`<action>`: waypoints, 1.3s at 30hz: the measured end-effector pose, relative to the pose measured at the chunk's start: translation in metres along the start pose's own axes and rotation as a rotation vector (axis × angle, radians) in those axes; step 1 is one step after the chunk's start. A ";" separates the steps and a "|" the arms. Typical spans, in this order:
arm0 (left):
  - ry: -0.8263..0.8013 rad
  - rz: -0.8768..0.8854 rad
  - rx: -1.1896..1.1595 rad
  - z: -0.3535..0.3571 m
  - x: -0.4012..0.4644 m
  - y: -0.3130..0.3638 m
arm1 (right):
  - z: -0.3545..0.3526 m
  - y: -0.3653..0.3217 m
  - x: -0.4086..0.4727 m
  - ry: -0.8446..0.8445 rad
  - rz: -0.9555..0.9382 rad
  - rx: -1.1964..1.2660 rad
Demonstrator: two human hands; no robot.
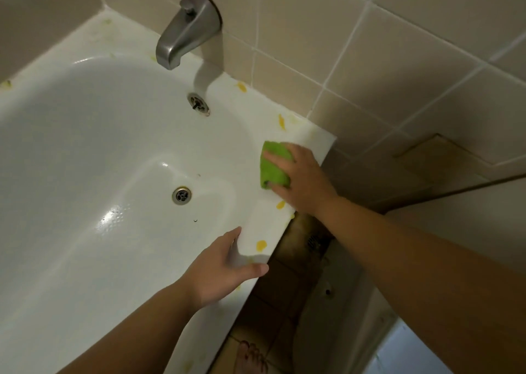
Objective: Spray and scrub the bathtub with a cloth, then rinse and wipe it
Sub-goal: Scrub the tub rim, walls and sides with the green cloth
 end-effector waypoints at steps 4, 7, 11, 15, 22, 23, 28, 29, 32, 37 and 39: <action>0.021 0.008 -0.030 0.002 0.005 -0.016 | -0.022 0.044 0.006 0.002 0.122 -0.027; 0.032 -0.002 -0.038 0.004 0.007 -0.014 | -0.016 0.030 0.031 0.108 0.312 -0.135; 0.041 0.007 -0.013 0.006 0.008 -0.010 | -0.003 -0.001 0.001 0.006 -0.029 -0.028; 0.027 0.022 -0.001 0.005 0.007 -0.008 | -0.023 0.041 -0.003 -0.007 0.001 -0.050; 0.038 0.024 -0.009 0.007 0.007 -0.012 | -0.010 0.009 0.012 0.061 0.095 -0.016; 0.034 0.024 -0.008 0.006 0.006 -0.011 | -0.011 0.007 0.001 0.009 0.025 0.026; 0.013 0.031 -0.014 0.005 0.003 -0.008 | -0.040 0.025 -0.009 0.089 0.152 0.148; 0.019 0.031 -0.022 0.005 0.003 -0.008 | -0.037 0.014 -0.011 0.101 0.138 0.154; 0.031 0.046 -0.034 0.007 0.004 -0.011 | -0.004 -0.037 -0.040 -0.024 -0.142 0.153; 0.015 0.036 -0.017 0.006 0.004 -0.015 | 0.009 -0.013 -0.040 -0.077 -0.256 -0.026; 0.013 0.028 -0.018 0.006 0.002 -0.013 | -0.008 0.011 -0.012 0.008 -0.099 -0.058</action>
Point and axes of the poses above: each hand's wrist, its own x-axis towards the middle knuckle, its own z-axis out of the palm, y = z × x, the point moved 3 cm from there along x, towards the middle knuckle, and after that the axes turned 13 degrees about -z, right-handed, at the moved point
